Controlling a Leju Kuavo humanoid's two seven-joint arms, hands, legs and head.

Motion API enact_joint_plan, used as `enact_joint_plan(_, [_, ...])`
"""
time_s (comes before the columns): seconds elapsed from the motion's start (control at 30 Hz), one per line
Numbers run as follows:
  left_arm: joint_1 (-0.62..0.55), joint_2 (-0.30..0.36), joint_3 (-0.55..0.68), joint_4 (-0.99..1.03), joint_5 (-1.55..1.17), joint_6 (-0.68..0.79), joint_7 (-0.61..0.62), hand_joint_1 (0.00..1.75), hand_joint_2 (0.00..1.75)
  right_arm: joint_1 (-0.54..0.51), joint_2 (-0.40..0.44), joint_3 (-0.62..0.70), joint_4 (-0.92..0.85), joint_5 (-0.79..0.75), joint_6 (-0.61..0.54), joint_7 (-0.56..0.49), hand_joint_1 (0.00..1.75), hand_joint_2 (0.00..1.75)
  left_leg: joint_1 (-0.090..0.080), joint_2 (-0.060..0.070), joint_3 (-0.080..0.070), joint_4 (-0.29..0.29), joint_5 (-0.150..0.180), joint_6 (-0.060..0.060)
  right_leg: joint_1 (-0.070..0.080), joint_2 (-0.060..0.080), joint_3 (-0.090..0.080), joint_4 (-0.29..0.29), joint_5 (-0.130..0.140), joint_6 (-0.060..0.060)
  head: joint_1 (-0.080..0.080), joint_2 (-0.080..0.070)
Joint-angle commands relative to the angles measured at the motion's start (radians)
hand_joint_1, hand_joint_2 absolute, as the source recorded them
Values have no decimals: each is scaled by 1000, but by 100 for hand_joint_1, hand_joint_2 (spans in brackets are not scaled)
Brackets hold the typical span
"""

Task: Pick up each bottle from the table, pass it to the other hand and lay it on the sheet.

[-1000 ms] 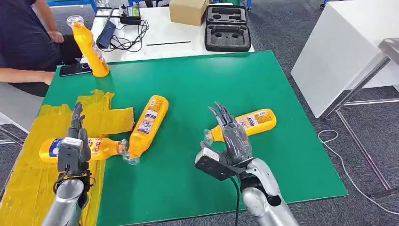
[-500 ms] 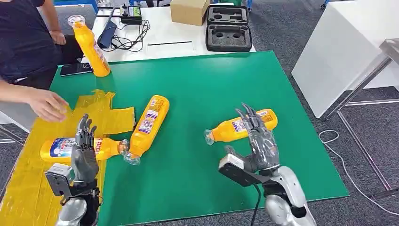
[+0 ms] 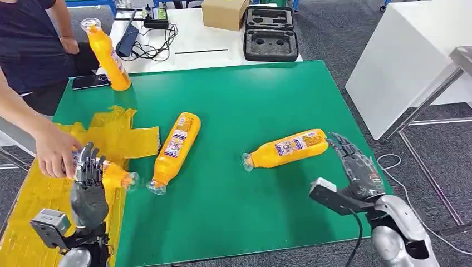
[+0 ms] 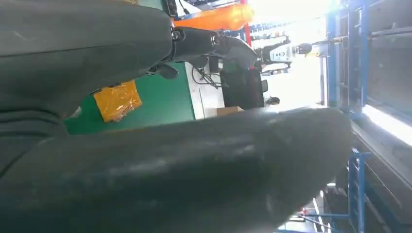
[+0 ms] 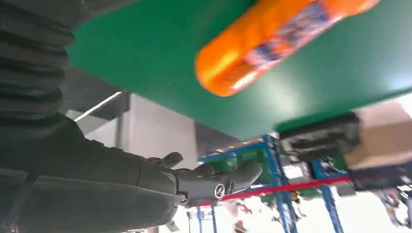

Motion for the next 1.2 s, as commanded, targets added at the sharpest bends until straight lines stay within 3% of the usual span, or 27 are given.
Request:
enact_joint_plan(0.03, [-70,15,17,46,10,-10,5,0,0,-156,-20,-12,307,43,-17,-28,0,175,1,2,6,0,-2,-2,1,3,5,-1,0,-2,0,0])
enact_joint_plan(0.33, [-54,15,22,38,19,6,1,0,0,-171,11,77,356,69,-34,-38,0,175,1,1,5,-1,-1,-1,1,2,4,-1,0,-1,0,0])
enact_joint_plan(0.47, [-82,7,5,44,-5,20,-1,0,0,-278,74,161,475,121,-50,-22,0,175,1,4,4,-1,-1,-1,1,4,3,-1,1,-1,0,0])
enact_joint_plan(0.73, [-84,8,4,45,-6,22,0,0,0,-284,68,161,483,117,-55,-25,0,175,1,2,6,0,-1,-1,1,1,6,-1,-1,-2,0,0])
enact_joint_plan(0.83, [-123,0,-11,83,5,9,16,0,0,-415,109,229,625,110,-43,-32,0,175,1,3,4,-1,0,0,1,3,3,0,0,-1,0,0])
enact_joint_plan(0.97, [-224,-5,-63,169,-7,-15,46,0,0,-591,82,356,849,68,-65,-41,0,175,0,6,5,0,0,-1,1,6,4,0,1,-2,0,0])
enact_joint_plan(1.2, [-259,-1,-72,195,1,-8,51,0,0,-615,60,421,925,59,-81,-44,0,175,1,0,4,0,4,0,1,-1,4,-1,2,1,0,0])
